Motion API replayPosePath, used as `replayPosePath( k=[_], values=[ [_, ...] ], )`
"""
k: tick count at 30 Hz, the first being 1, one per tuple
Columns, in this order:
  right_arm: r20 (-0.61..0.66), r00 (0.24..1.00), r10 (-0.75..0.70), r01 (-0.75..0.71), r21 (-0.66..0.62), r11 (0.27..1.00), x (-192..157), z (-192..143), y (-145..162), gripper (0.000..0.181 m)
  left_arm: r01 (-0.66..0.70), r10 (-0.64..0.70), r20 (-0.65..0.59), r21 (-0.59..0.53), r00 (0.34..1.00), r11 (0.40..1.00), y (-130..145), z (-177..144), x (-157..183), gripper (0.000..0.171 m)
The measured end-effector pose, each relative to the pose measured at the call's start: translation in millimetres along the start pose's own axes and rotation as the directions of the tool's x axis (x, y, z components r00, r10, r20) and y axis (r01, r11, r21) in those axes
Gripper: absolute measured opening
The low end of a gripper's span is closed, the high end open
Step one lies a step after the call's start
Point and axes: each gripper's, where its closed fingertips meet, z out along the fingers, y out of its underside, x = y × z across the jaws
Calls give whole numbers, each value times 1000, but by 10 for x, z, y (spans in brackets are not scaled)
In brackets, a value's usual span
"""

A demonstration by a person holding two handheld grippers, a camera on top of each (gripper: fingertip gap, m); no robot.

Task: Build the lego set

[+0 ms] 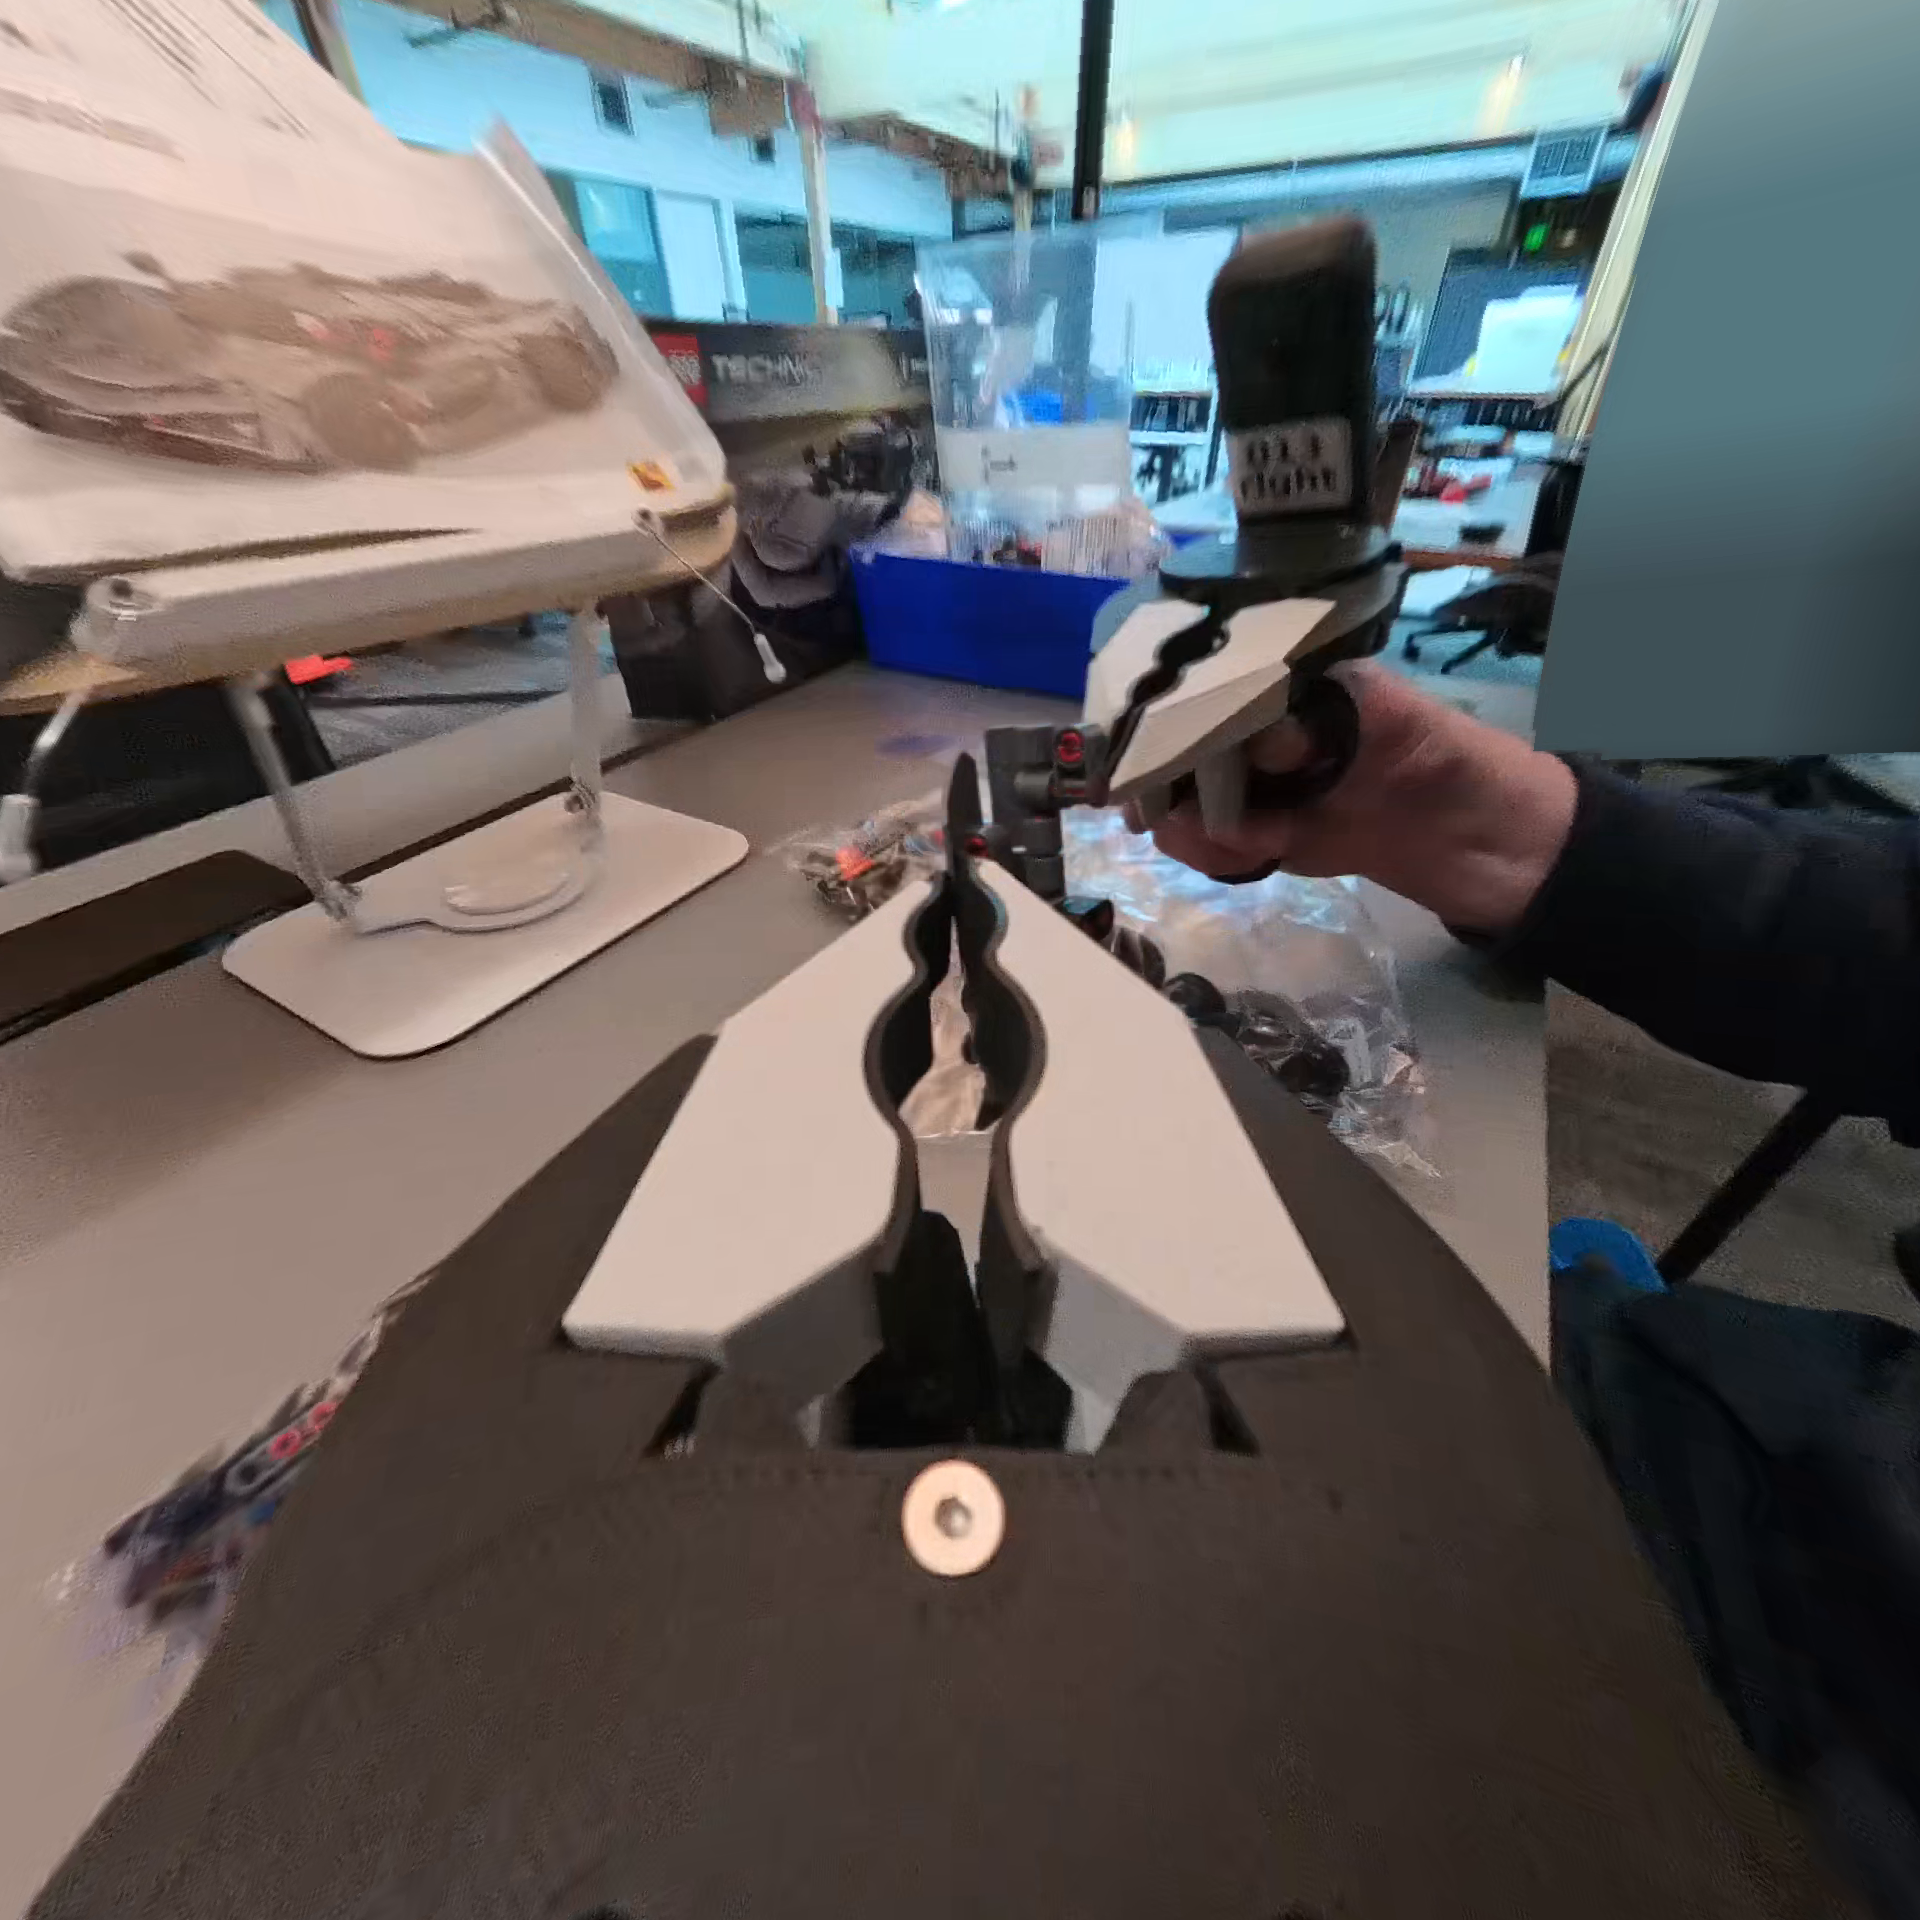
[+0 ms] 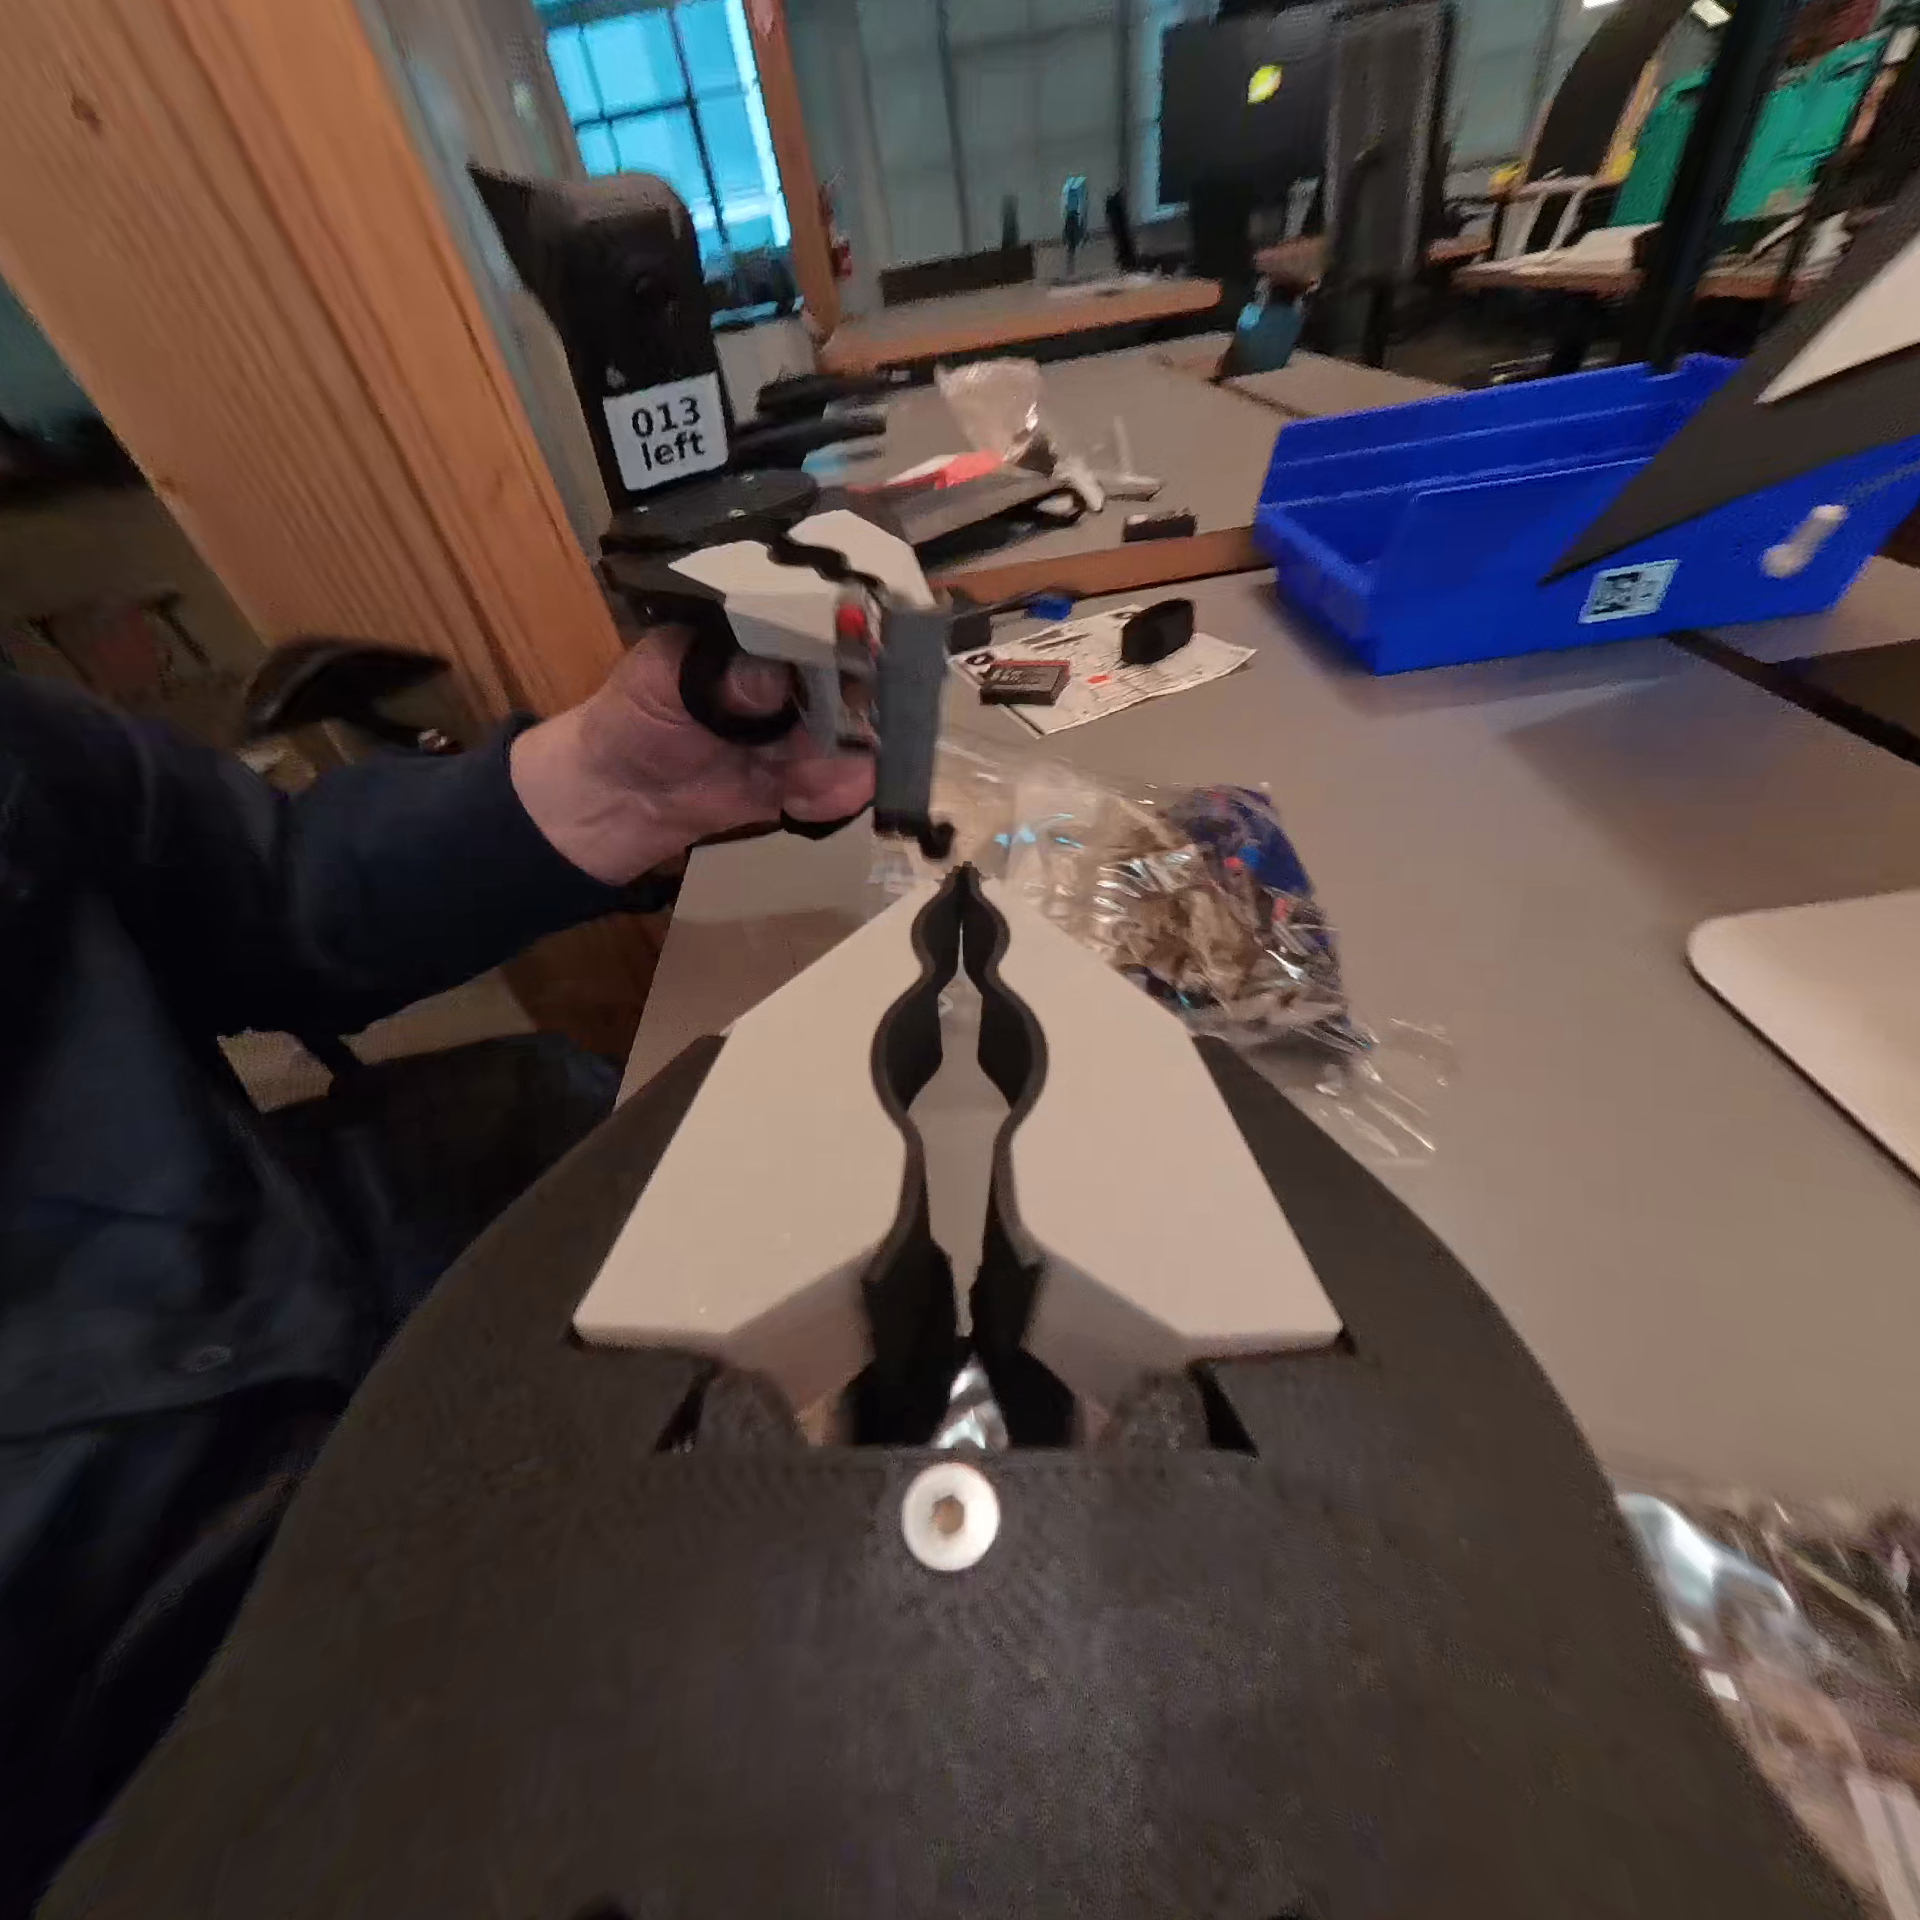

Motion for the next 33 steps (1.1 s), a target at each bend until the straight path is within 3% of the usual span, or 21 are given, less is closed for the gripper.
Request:
replayPosePath(
  k=[2,7,11,20,23,33],
  values=[
    [-28,998,-54,53,-24,998,-29,115,-2,0,37,-38,14,13,999,999,21,97,9,0],
    [-81,990,-116,107,-104,989,-75,244,89,42,172,-165,-72,110,984,979,-13,136,80,0],
    [-33,997,-66,63,-95,994,-157,386,144,23,221,-199,-138,167,970,961,-132,176,185,0],
    [96,995,11,-13,14,1000,-364,258,-3,18,434,-344,-356,214,869,875,-187,128,242,0],
    [230,968,98,-114,58,992,-471,182,-48,15,448,-332,-424,210,842,869,-229,123,333,0],
    [316,934,167,-205,90,975,-509,66,-98,6,365,-254,-420,208,871,907,-294,120,409,0]
  ],
)
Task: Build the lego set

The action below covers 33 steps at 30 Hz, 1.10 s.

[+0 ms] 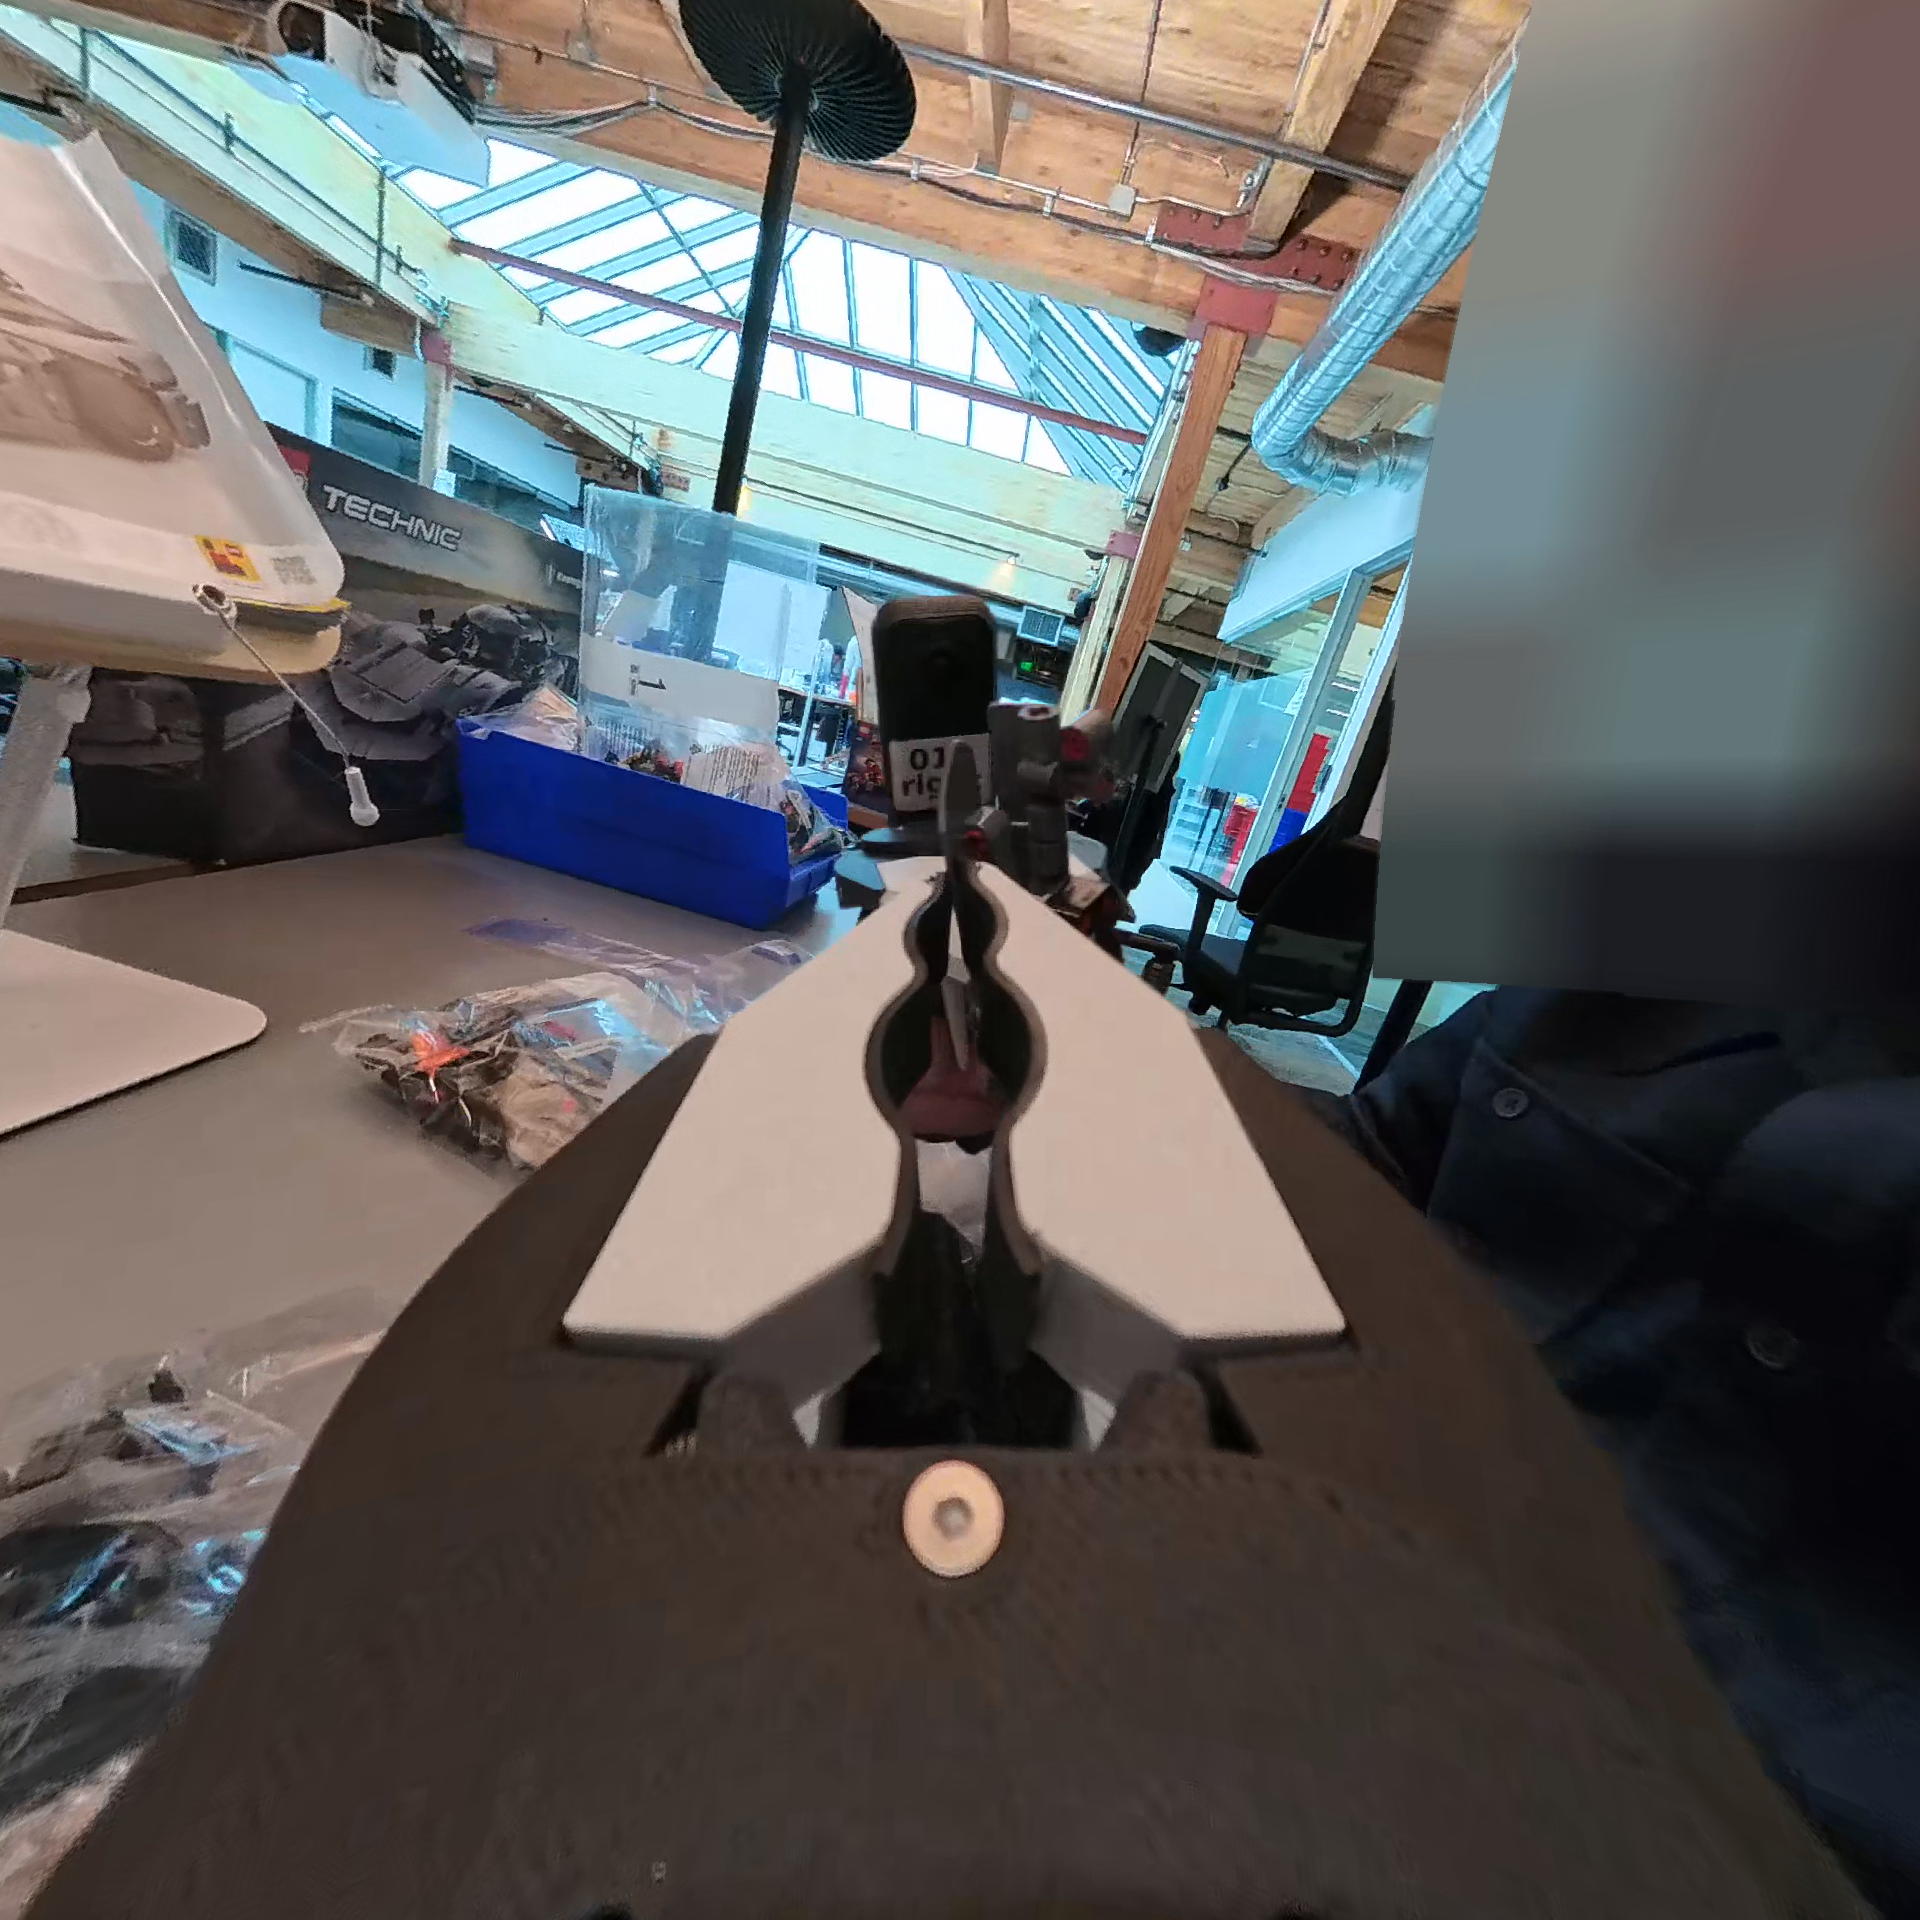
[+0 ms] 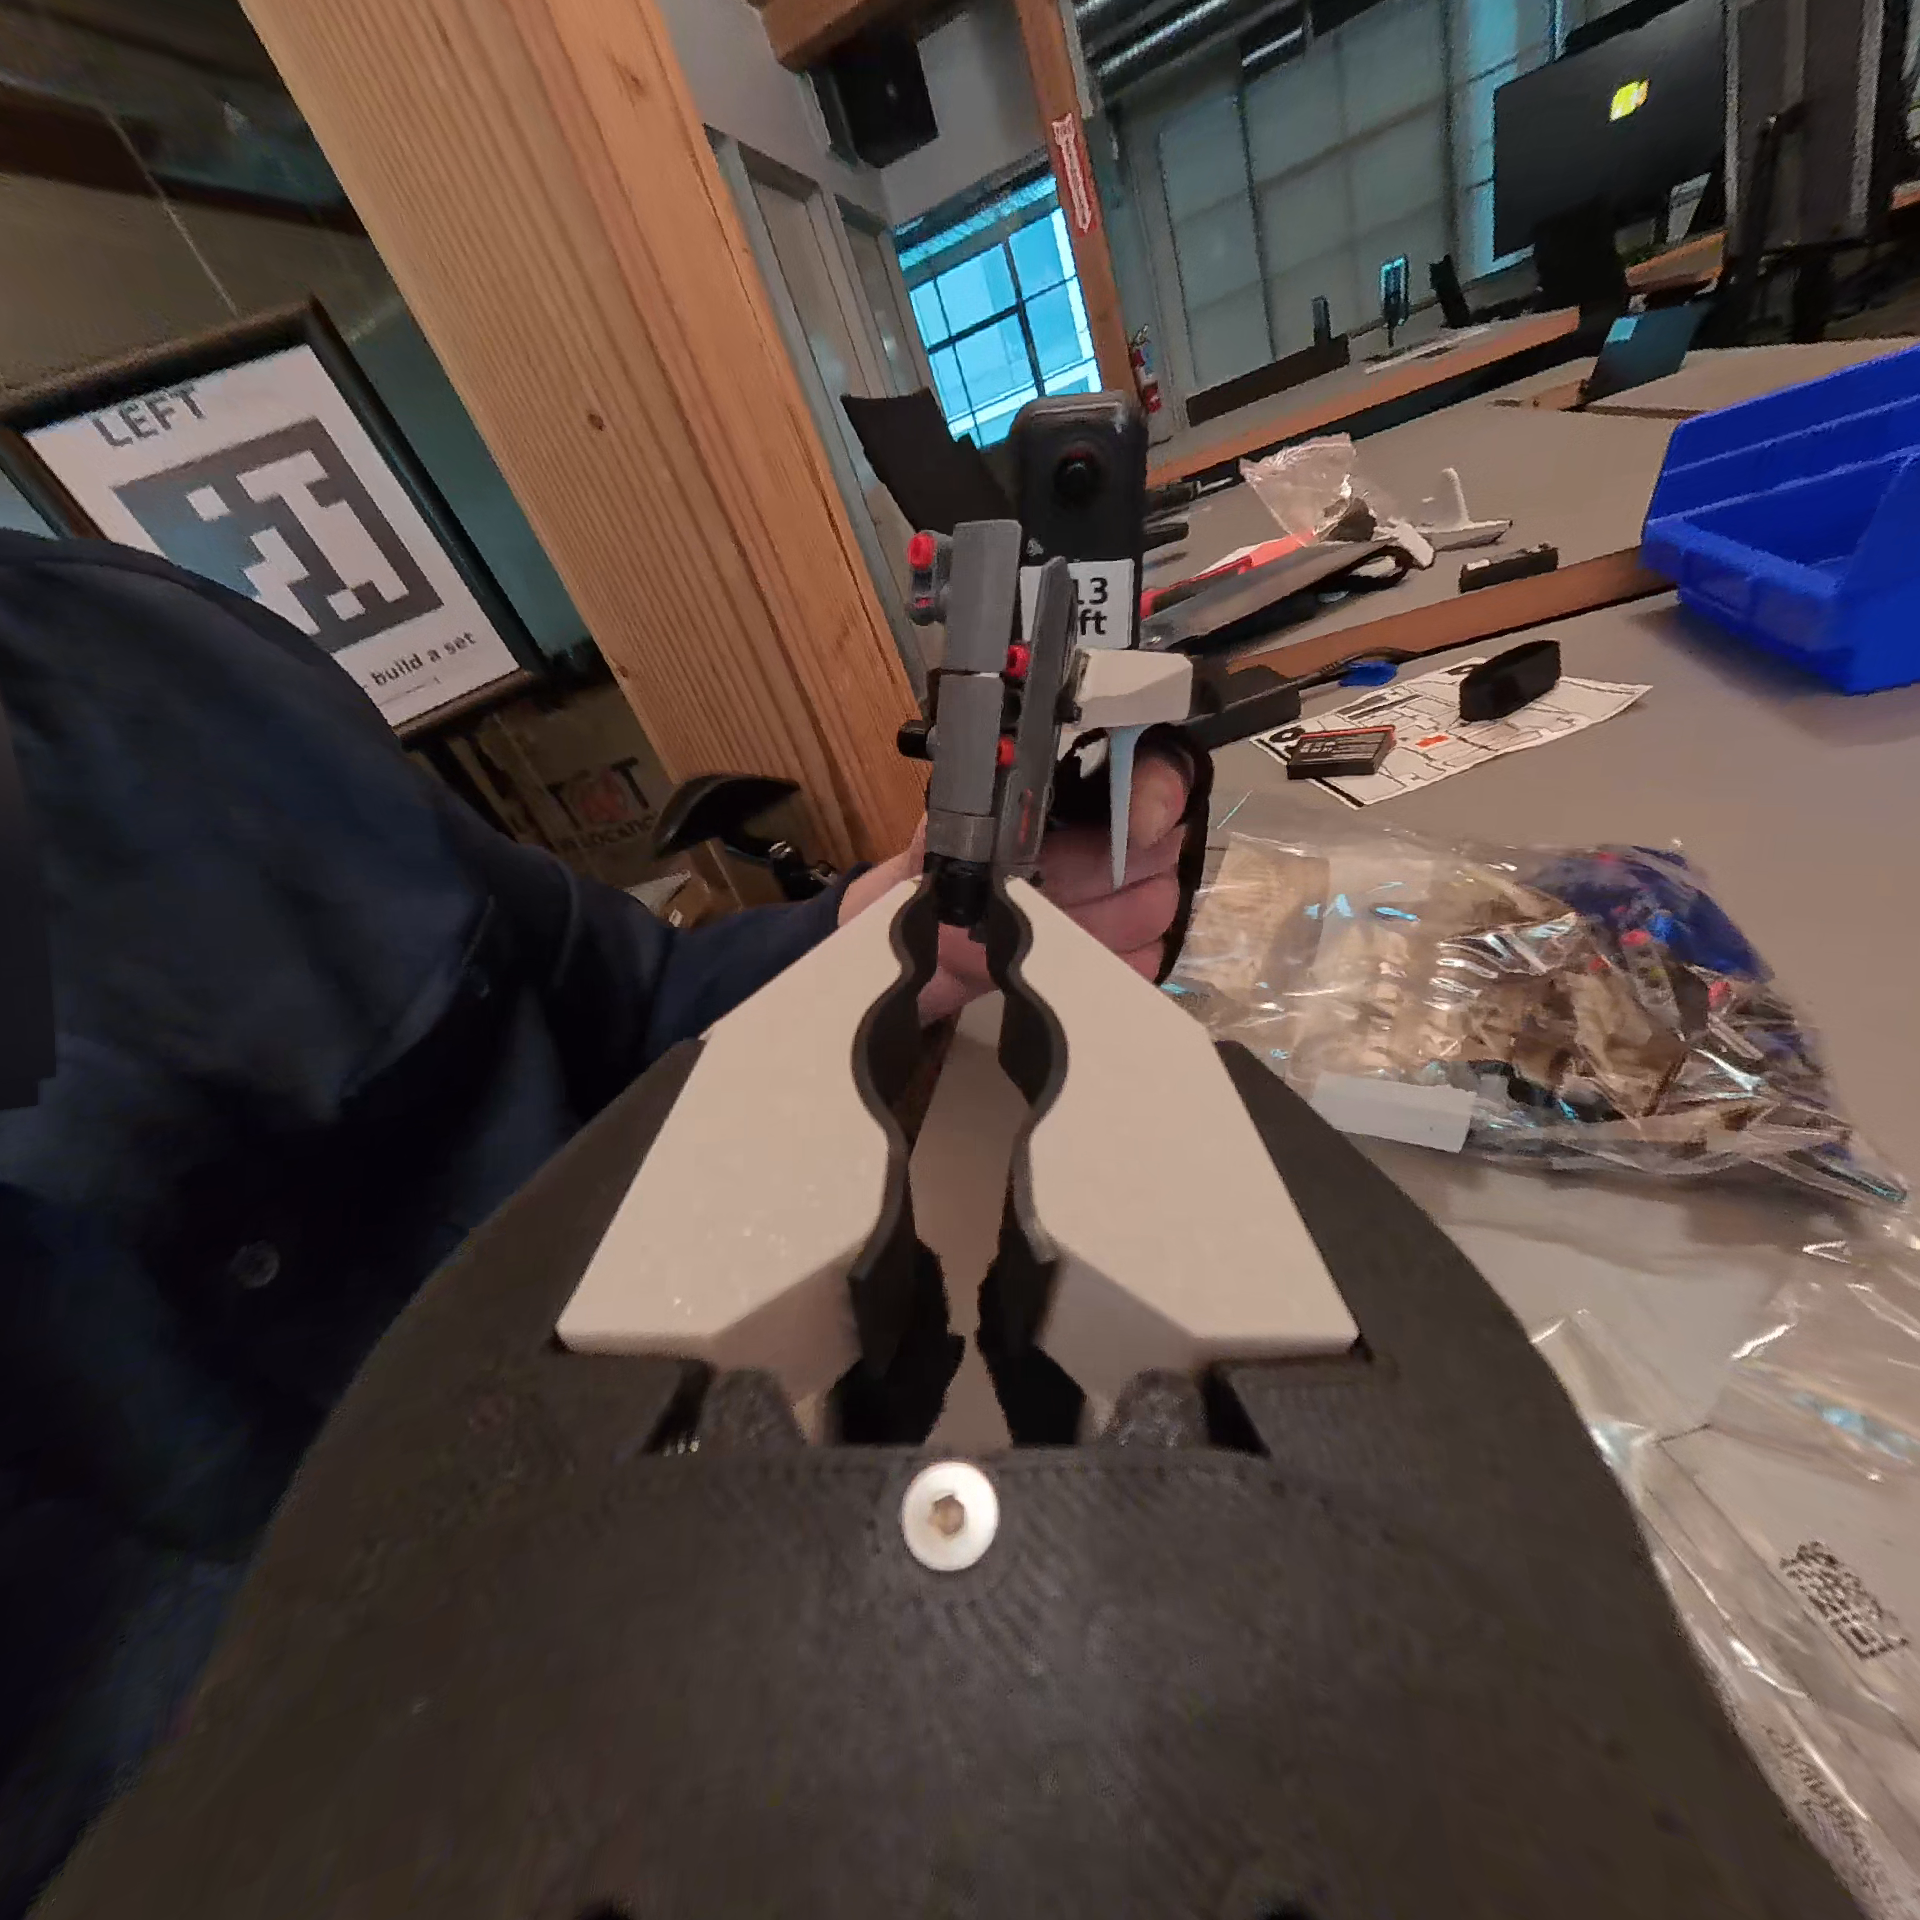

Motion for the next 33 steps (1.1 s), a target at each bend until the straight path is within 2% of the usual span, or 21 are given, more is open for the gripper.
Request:
replayPosePath(
  k=[3,5,6,12,17,19,26,33],
  values=[
    [-49,998,-37,36,-22,999,31,4,26,5,5,-5,0,7,1000,1000,10,8,-5,1],
    [-39,998,-39,40,14,999,-9,-20,-40,5,26,-26,-50,-3,998,1000,52,8,58,8],
    [-39,998,-39,40,24,999,-19,-32,-64,5,36,-37,-59,-19,998,999,101,21,71,17],
    [-22,999,-34,35,34,999,-62,-16,-63,5,48,-51,-119,-27,992,998,189,82,204,16],
    [-15,993,-120,120,5,993,-156,-40,-58,5,-55,53,-105,-19,993,998,156,65,311,13],
    [-8,987,-160,159,-36,987,-182,-61,-11,5,-78,73,-105,-48,992,996,197,63,342,12],
    [-99,954,-284,266,-165,950,-102,-130,109,5,-102,99,-35,-109,994,989,290,34,275,12],
    [-137,964,-227,207,-151,967,-73,-142,144,5,-126,127,-1,-148,992,981,329,-19,204,12]
  ],
)
